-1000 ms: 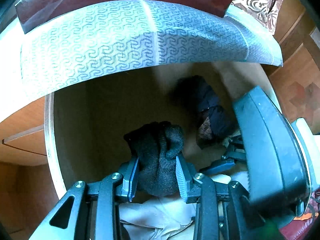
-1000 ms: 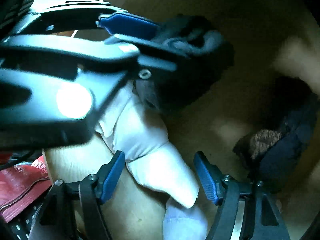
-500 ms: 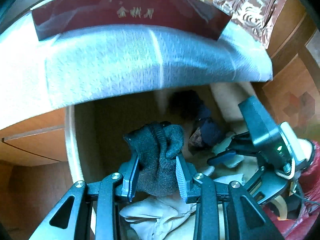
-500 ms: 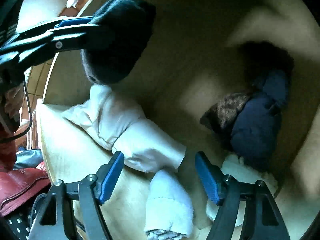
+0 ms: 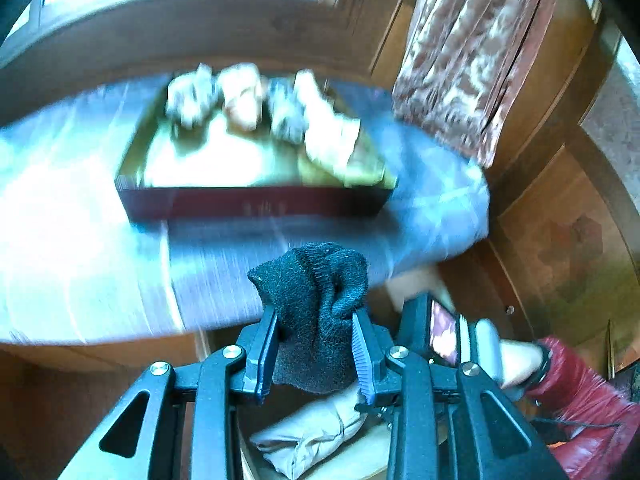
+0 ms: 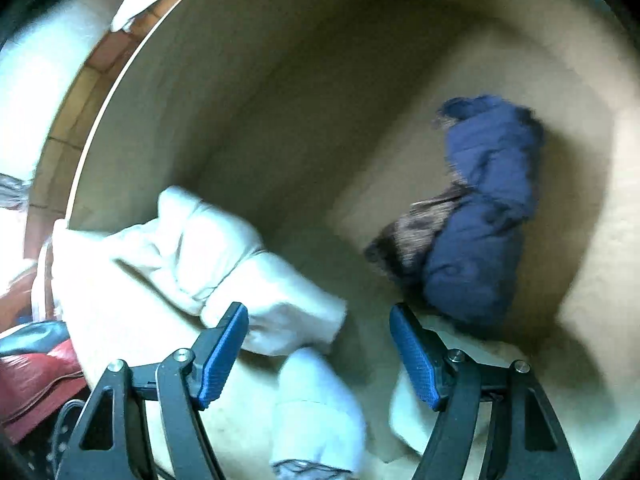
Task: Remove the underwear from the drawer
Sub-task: 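Lift the black sock out and release it into the box with the left tool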
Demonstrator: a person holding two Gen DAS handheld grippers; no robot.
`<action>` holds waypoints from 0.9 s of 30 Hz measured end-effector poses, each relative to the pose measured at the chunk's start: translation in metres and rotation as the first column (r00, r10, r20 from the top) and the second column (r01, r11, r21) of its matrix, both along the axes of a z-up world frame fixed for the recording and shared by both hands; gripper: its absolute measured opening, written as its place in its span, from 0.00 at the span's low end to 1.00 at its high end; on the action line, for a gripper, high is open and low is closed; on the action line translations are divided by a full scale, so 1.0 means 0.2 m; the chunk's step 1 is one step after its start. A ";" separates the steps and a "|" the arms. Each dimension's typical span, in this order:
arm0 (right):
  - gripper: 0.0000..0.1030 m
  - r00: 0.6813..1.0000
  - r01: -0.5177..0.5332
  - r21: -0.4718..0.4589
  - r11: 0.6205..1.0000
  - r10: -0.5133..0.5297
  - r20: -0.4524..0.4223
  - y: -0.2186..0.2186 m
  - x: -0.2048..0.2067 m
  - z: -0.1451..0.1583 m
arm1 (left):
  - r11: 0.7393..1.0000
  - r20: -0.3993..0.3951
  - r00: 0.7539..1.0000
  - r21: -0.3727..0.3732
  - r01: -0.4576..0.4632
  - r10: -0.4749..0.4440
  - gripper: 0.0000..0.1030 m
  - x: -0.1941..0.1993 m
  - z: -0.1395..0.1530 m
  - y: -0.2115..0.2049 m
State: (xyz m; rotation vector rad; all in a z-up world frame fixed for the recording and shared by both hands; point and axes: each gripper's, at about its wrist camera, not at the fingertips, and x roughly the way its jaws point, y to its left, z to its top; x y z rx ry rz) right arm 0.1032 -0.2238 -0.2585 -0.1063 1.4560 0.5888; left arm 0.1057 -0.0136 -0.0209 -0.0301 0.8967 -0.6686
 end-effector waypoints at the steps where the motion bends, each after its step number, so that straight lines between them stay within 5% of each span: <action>1: 0.72 1.000 -0.004 -0.017 1.000 0.004 0.027 0.00 -0.01 0.02 | 1.000 0.012 1.000 -0.007 -0.002 0.002 0.32 0.02 0.05 0.01; 5: 0.72 0.988 -0.010 -0.133 0.991 0.030 0.149 0.04 -0.07 0.07 | 0.999 0.064 0.997 -0.017 -0.050 0.051 0.32 0.16 0.15 -0.02; 9: 0.72 0.983 0.020 -0.134 0.991 0.005 0.185 0.04 -0.09 0.08 | 0.993 0.074 0.991 -0.019 -0.114 0.115 0.32 0.36 0.18 -0.02; 27: 0.72 0.958 0.099 -0.241 0.965 -0.027 0.284 -0.05 -0.08 0.25 | 0.954 0.010 0.963 0.138 -0.268 0.269 0.32 1.06 -0.14 -0.06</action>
